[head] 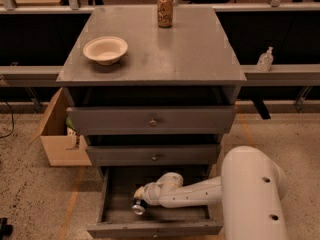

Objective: Place pepsi can into bottom drawer

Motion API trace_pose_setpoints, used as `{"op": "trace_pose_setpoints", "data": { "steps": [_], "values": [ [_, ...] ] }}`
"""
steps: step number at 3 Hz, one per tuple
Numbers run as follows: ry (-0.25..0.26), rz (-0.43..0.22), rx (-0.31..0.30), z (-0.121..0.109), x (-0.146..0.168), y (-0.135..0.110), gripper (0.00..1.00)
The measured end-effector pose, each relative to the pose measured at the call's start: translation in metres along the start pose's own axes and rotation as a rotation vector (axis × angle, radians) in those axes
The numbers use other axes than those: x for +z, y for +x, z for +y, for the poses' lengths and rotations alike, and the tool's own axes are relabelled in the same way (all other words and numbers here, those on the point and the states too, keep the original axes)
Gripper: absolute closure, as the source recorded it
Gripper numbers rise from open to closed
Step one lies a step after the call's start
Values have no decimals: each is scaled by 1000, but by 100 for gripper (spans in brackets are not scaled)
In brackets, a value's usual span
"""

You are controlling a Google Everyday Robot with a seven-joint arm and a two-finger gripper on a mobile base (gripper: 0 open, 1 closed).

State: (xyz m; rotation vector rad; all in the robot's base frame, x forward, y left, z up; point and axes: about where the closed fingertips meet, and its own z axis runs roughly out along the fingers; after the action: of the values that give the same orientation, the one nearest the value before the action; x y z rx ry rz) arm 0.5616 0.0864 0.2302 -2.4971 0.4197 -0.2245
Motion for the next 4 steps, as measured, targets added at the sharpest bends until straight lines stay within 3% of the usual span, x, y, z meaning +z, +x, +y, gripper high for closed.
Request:
{"op": "trace_pose_setpoints", "data": {
  "steps": [2,3,4],
  "values": [
    [-65,23,8,13,33,8,36],
    [-97,24,7,24,28,7,13],
    [-117,62,25,29,3,16,0]
  ]
}}
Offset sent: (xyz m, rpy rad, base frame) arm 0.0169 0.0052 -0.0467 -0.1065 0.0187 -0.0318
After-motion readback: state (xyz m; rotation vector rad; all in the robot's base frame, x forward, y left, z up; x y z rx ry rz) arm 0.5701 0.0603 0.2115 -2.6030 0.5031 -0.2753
